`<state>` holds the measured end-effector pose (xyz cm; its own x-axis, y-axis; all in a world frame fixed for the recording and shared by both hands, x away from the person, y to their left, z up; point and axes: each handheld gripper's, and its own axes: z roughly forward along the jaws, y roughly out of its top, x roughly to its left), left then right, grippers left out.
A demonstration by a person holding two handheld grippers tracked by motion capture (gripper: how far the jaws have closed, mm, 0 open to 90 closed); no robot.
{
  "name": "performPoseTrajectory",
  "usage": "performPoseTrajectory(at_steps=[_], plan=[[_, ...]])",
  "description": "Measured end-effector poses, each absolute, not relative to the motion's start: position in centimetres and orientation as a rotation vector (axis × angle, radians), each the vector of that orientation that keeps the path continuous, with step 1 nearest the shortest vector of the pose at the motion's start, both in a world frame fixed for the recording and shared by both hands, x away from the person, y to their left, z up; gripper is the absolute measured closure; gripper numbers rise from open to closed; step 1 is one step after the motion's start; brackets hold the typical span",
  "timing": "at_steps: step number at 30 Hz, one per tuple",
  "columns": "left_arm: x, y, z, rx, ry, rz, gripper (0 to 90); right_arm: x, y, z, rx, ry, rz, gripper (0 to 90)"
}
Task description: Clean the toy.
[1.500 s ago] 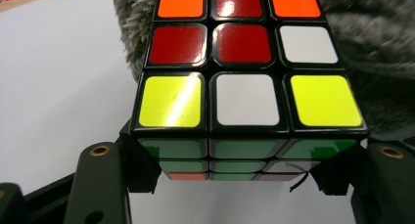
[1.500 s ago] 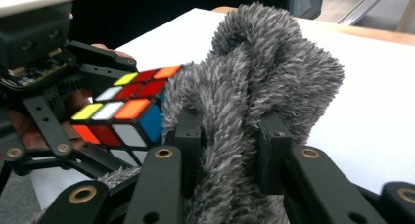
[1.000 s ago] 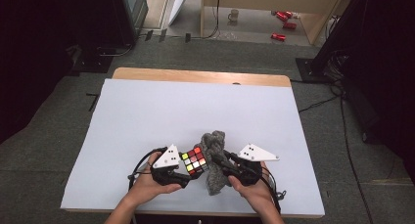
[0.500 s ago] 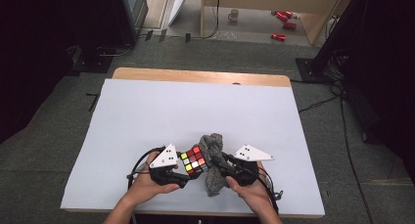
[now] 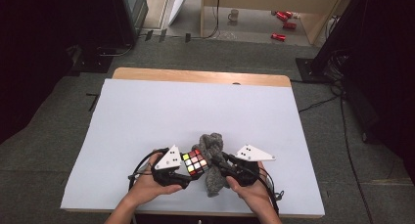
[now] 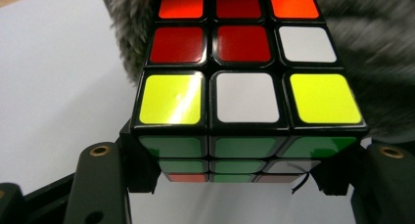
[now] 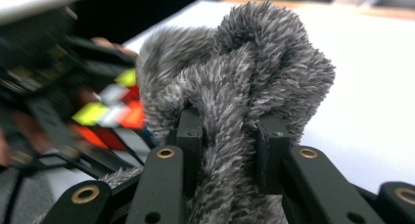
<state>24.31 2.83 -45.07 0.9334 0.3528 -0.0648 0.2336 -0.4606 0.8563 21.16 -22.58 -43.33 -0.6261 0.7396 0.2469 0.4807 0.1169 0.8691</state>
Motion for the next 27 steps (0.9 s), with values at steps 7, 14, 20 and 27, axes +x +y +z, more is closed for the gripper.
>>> performPoseTrajectory(at_steps=[7, 14, 20, 27], plan=[[24.4, 2.4, -45.6, 2.164, 0.45, 0.232, 34.5, 20.7, -23.1, -41.8, 1.203, 2.084, 1.598, 70.7], [23.8, 0.8, -45.6, 2.219, 0.441, 0.272, 34.5, 19.9, -20.4, -41.7, 1.149, 2.176, 1.579, 70.5], [23.8, 0.9, -45.6, 2.225, 0.453, 0.27, 34.5, 19.6, -19.4, -41.9, 1.14, 2.189, 1.545, 70.5], [24.0, 1.0, -45.7, 2.231, 0.478, 0.285, 34.5, 20.3, -19.9, -42.4, 1.196, 2.154, 1.448, 70.7]])
